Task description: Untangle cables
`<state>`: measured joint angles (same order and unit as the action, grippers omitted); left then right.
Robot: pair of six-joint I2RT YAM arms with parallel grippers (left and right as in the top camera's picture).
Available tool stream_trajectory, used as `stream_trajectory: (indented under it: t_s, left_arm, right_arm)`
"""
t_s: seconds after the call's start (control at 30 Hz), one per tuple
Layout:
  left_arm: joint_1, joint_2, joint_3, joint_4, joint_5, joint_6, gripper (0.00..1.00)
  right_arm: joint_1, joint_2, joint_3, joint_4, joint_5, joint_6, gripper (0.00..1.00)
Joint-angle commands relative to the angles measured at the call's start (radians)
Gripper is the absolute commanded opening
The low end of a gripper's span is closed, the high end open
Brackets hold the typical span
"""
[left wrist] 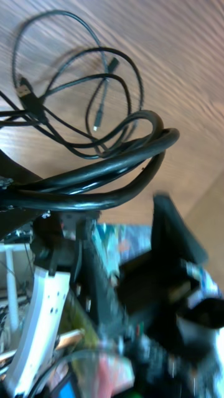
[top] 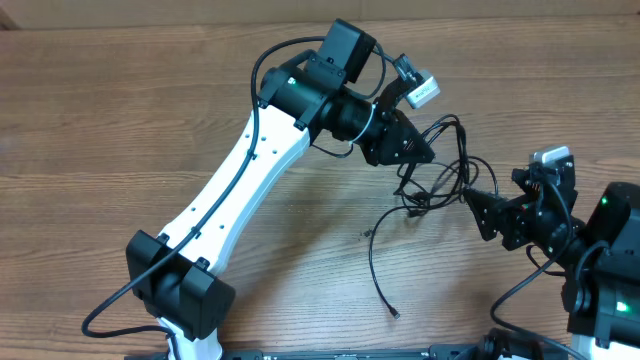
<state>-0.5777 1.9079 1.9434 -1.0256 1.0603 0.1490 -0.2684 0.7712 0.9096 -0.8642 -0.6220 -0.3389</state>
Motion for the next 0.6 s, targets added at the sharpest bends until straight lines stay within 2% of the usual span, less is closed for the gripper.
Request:
stream_trajectory:
  t_s: [0.0, 0.1, 0.2, 0.57]
  left_arm:
    - [0.018, -0.011, 0.012, 0.013, 0.22, 0.065, 0.04]
    - [0.015, -0.014, 0.012, 0.018, 0.301, 0.06, 0.04]
    - [0.0, -0.014, 0.012, 0.016, 0.316, 0.005, 0.04]
    - [-0.115, -0.028, 0.014, 0.039, 0.325, 0.0, 0.04]
  right_arm:
    - [-0.001, 0.014, 0.013, 0.005, -0.01, -0.006, 0.87]
    - [-0.001, 0.028, 0.013, 0.018, -0.048, -0.006, 0.93]
    - [-0.001, 0.039, 0.013, 0.032, -0.071, -0.006, 1.0]
    - [-0.001, 0.14, 0.013, 0.087, -0.066, -0.006, 1.0]
